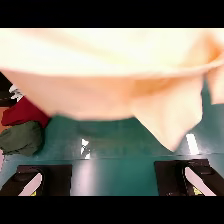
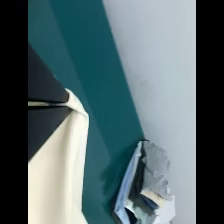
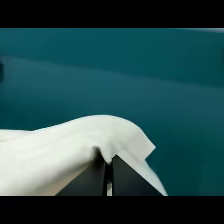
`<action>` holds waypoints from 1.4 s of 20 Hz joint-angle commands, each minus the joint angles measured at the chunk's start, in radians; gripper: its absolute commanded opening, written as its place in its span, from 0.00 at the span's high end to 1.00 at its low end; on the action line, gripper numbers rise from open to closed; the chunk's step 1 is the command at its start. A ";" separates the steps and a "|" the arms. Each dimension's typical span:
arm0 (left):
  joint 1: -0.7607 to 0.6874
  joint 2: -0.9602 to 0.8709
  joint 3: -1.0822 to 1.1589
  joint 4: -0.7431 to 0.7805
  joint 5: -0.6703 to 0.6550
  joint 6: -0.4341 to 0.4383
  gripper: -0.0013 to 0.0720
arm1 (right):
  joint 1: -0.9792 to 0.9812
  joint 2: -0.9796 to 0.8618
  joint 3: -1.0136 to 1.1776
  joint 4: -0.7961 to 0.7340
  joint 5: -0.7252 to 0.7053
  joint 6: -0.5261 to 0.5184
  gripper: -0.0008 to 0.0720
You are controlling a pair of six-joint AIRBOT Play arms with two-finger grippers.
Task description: Fold the shirts.
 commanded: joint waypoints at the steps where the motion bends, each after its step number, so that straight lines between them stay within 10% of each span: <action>1: 0.001 -0.036 -0.251 -0.003 -0.078 -0.017 0.95 | 0.031 -0.083 -0.204 0.089 0.106 0.018 0.97; 2: 0.001 -0.046 -0.352 -0.003 -0.081 -0.015 0.95 | 0.068 -0.103 -0.300 0.085 0.070 0.018 0.96; 4: 0.001 -0.075 -0.553 -0.003 -0.079 -0.008 0.95 | 0.121 -0.156 -0.489 0.059 -0.035 0.018 0.40; 12: 0.001 -0.121 -0.900 0.027 0.034 0.097 0.95 | 0.045 -0.315 -0.701 -0.044 -0.159 -0.042 0.35; 15: 0.001 -0.121 -0.900 0.019 0.066 0.096 0.95 | -0.038 -0.289 -0.874 -0.079 -0.228 -0.042 0.19; 26: 0.001 -0.121 -0.900 0.008 0.093 0.089 0.95 | 0.048 -0.446 -1.017 0.243 -0.465 -0.117 0.41; 28: 0.001 -0.121 -0.900 0.008 0.092 0.089 0.95 | 0.083 -0.450 -0.998 0.242 -0.455 -0.138 0.79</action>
